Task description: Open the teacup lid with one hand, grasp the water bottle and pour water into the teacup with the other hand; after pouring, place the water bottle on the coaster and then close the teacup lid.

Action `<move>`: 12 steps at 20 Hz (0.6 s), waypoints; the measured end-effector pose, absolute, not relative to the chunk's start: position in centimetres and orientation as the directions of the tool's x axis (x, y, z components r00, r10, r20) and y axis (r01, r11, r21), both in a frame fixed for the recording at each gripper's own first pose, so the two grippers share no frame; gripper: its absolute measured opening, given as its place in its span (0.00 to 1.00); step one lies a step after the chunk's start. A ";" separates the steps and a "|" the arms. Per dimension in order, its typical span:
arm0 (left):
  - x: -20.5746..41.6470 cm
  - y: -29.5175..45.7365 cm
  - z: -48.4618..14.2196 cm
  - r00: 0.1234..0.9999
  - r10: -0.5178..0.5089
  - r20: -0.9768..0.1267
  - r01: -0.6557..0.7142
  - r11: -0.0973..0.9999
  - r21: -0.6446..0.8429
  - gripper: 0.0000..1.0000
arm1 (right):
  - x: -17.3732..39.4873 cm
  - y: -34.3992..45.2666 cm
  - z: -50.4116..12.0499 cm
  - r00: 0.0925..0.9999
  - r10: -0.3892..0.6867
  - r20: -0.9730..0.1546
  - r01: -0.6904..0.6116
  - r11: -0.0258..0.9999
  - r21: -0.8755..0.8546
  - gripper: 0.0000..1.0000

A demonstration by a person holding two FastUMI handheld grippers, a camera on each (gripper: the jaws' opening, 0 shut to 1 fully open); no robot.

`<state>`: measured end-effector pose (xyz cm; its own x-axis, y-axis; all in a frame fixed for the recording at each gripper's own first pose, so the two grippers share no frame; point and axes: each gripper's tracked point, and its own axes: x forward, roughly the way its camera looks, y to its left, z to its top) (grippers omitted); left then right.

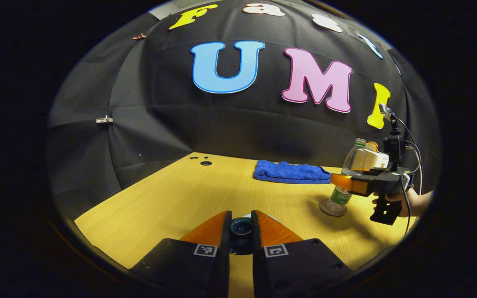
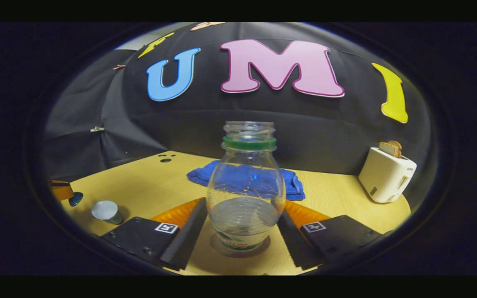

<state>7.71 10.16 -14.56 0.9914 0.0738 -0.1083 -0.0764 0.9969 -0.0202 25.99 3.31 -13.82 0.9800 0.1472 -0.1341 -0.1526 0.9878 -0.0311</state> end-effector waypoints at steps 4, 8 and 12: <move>8.0 10.3 -14.1 0.992 0.078 -0.099 -0.081 0.996 -0.032 0.27 | 25.2 3.2 -13.9 0.980 0.140 -0.145 -0.149 0.988 -0.052 0.98; 8.4 10.2 -14.2 0.992 0.077 -0.099 -0.081 0.996 -0.043 0.23 | 22.8 3.3 -14.8 0.979 0.133 -0.157 -0.142 0.988 -0.052 0.98; 9.4 9.7 -14.8 0.993 0.063 -0.103 -0.070 0.996 -0.060 0.27 | 20.1 2.9 -16.1 0.973 0.127 -0.191 -0.144 0.986 -0.078 0.98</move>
<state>9.37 9.69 -14.83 0.9926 0.0633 -0.1034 -0.0697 0.9958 -0.0596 20.10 2.92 -16.09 0.9733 0.1270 -0.1911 -0.1441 0.9865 -0.0783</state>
